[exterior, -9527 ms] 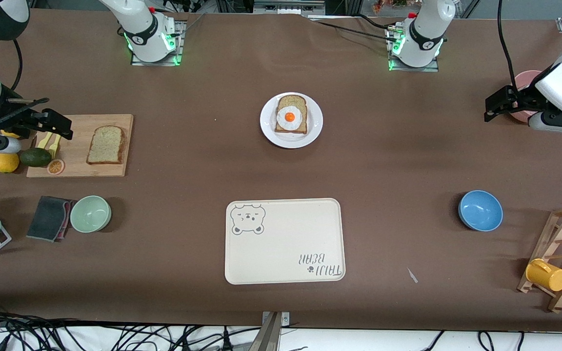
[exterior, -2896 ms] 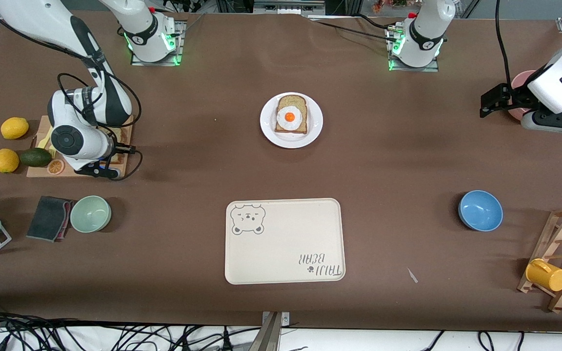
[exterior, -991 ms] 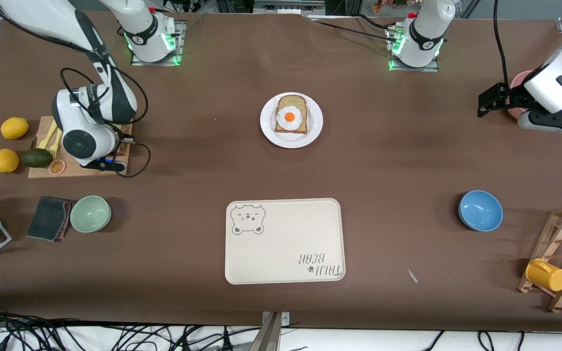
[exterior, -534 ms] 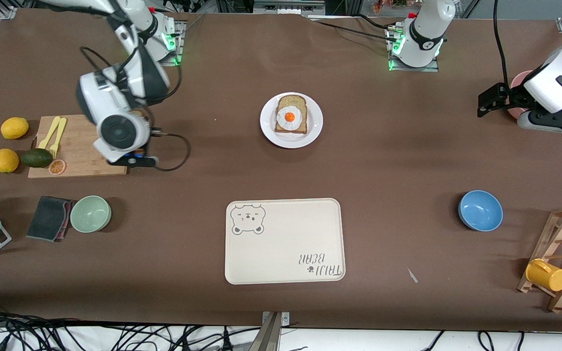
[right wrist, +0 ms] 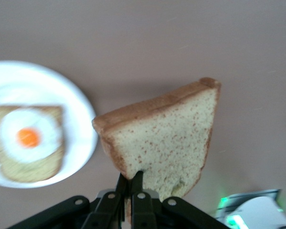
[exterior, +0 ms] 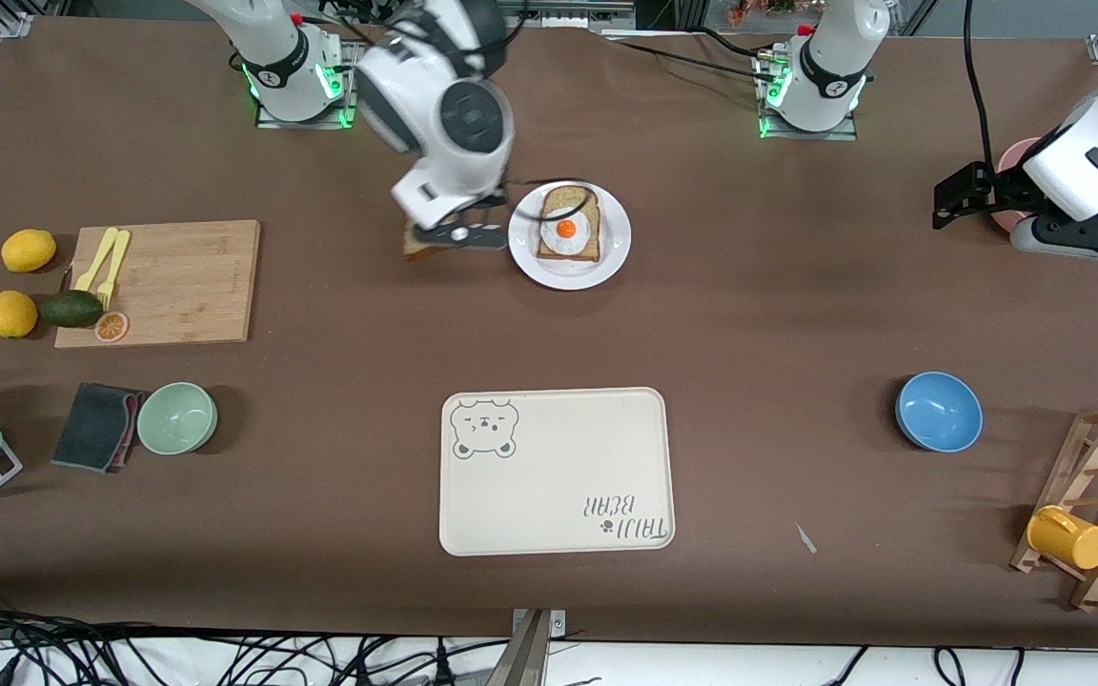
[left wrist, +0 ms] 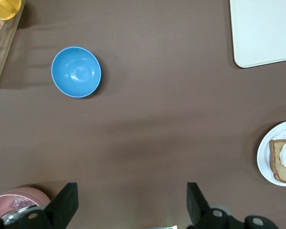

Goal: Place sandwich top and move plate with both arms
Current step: 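Lift the bread slice with the right gripper and carry it over the plate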

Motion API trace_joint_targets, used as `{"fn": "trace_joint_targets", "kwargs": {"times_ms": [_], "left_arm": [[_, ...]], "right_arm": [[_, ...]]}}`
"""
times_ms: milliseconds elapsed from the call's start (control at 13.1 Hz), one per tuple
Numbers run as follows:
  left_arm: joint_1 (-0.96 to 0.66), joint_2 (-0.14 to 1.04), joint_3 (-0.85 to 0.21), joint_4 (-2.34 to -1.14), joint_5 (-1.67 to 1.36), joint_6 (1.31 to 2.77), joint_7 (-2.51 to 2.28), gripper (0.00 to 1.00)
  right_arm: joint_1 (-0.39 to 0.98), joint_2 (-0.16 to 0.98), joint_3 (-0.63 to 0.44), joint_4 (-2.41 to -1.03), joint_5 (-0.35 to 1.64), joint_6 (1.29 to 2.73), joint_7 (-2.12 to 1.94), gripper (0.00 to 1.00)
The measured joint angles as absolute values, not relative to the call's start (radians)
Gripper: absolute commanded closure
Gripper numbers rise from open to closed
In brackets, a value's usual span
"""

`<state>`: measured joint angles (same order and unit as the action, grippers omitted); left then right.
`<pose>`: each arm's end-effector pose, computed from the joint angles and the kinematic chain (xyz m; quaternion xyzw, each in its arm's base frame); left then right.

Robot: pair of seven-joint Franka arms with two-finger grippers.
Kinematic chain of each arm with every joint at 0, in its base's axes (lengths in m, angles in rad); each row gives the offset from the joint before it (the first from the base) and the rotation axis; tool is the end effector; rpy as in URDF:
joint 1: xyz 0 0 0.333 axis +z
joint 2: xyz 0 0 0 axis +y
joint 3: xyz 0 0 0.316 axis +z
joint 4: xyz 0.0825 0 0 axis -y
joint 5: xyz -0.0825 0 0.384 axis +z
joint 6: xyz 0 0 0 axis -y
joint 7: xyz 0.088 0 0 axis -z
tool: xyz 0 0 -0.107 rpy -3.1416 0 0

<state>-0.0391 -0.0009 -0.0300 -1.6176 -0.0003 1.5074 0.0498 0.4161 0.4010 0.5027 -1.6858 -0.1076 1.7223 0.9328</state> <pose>0.5441 -0.0377 0.5979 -0.9967 0.0593 0.0546 0.0004 0.4041 0.4669 0.3686 0.9868 0.0076 -0.1294 0.0975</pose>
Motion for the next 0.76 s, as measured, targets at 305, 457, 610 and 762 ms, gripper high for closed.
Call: {"fn": "trace_joint_targets", "kwargs": {"times_ms": [305,457,610,762], "left_arm": [[-0.039,-0.001,-0.031,-1.618,0.0,1.507,0.05,0.0],[-0.039,-0.001,-0.032,-1.618,0.0,1.507,0.05,0.0],[-0.039,-0.001,-0.033,-1.618,0.0,1.507,0.05,0.0],[-0.039,-0.001,-0.034,-1.618,0.0,1.507,0.05,0.0]], "right_arm": [[0.625,0.575,0.48,-1.554,-0.108,1.814,1.068,1.0],[0.646,0.625,0.476,-1.51,-0.108,1.835,1.072,1.0],[0.651,0.659,0.476,-1.473,-0.108,1.86,1.075,1.0],[0.66,0.68,0.474,-1.451,-0.108,1.869,1.086,1.0]]}}
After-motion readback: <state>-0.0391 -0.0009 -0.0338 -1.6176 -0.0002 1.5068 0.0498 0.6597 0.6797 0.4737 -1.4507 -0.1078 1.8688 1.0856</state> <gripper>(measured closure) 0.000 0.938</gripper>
